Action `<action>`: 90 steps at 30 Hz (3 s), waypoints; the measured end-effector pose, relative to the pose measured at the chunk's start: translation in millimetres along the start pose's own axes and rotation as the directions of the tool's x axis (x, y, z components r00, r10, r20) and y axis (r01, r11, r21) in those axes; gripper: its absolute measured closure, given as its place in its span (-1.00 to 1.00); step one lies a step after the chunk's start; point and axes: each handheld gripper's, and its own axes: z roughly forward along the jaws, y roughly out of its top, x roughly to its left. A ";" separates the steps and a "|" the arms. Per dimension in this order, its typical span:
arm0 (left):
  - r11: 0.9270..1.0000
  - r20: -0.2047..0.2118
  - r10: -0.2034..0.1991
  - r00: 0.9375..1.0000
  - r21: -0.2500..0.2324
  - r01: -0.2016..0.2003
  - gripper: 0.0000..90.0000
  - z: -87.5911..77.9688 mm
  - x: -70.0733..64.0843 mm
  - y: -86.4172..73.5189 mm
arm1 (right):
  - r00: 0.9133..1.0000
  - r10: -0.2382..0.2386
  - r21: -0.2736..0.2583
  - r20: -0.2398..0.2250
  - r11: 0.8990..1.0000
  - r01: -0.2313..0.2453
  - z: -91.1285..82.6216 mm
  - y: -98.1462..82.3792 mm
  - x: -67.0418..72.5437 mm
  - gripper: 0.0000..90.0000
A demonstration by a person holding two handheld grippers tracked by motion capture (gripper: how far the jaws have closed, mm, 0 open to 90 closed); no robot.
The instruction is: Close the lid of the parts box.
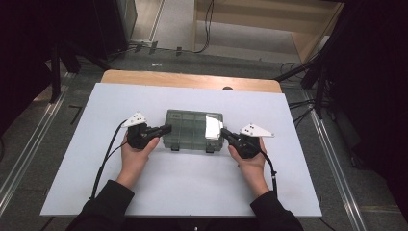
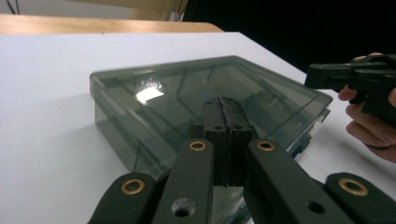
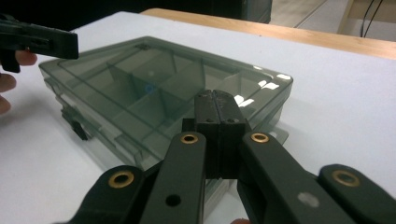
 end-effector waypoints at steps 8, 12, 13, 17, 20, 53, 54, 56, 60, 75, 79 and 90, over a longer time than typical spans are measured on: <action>1.000 -0.025 -0.016 1.000 0.012 0.016 1.00 -3.6 -6.3 -12.2 | 1.000 0.000 0.016 -0.008 1.000 0.001 -1.5 -12.3 7.4 0.96; 1.000 -0.042 0.017 0.999 0.027 -0.016 1.00 -4.7 -12.3 -13.1 | 1.000 -0.013 0.020 -0.002 1.000 0.013 -2.0 -14.1 10.2 0.96; 0.999 -0.054 0.023 0.998 0.029 -0.022 1.00 -4.6 -13.7 -13.2 | 1.000 -0.013 0.020 -0.001 1.000 0.013 -2.1 -14.4 10.5 0.96; 1.000 -0.059 0.023 0.998 0.022 -0.021 1.00 -4.5 -14.7 -15.4 | 1.000 -0.013 0.009 0.009 1.000 0.013 -2.4 -16.8 11.5 0.96; 0.998 -0.075 0.050 0.996 0.041 -0.047 1.00 -1.7 -16.4 -18.6 | 0.999 -0.027 0.023 0.026 0.999 0.026 -1.3 -17.0 14.4 0.97; 0.995 -0.064 0.092 0.994 -0.028 -0.094 -0.53 -37.0 -20.7 -19.2 | 0.999 0.015 -0.060 -0.049 0.998 -0.018 -27.4 -17.3 5.6 -0.84; 0.995 -0.065 0.097 0.993 -0.024 -0.099 -0.68 -38.9 -20.8 -19.5 | 0.998 0.016 -0.061 -0.053 0.998 -0.020 -28.9 -17.7 4.8 -0.98; 0.995 -0.057 0.093 0.994 -0.034 -0.095 -0.85 -43.7 -20.9 -20.4 | 0.998 0.011 -0.067 -0.060 0.998 -0.015 -31.6 -18.5 3.8 -1.00; 0.994 -0.055 0.102 0.993 -0.045 -0.104 -1.00 -52.4 -20.2 -21.6 | 0.999 0.013 -0.068 -0.041 0.998 -0.016 -36.8 -20.4 3.0 -1.00; 0.992 -0.067 0.107 0.992 -0.058 -0.111 -1.00 -79.0 -18.0 -29.1 | 1.000 0.012 -0.077 -0.020 0.997 -0.013 -64.4 -29.5 -7.5 -1.00; 0.991 -0.074 0.113 0.991 -0.061 -0.118 -1.00 -86.1 -17.8 -30.6 | 1.000 0.010 -0.076 -0.014 0.997 -0.012 -70.8 -32.1 -9.7 -1.00; 0.990 -0.101 0.117 0.988 -0.066 -0.124 -1.00 -105.1 -15.5 -36.1 | 1.000 0.015 -0.092 0.012 0.996 -0.014 -87.8 -38.2 -17.2 -1.00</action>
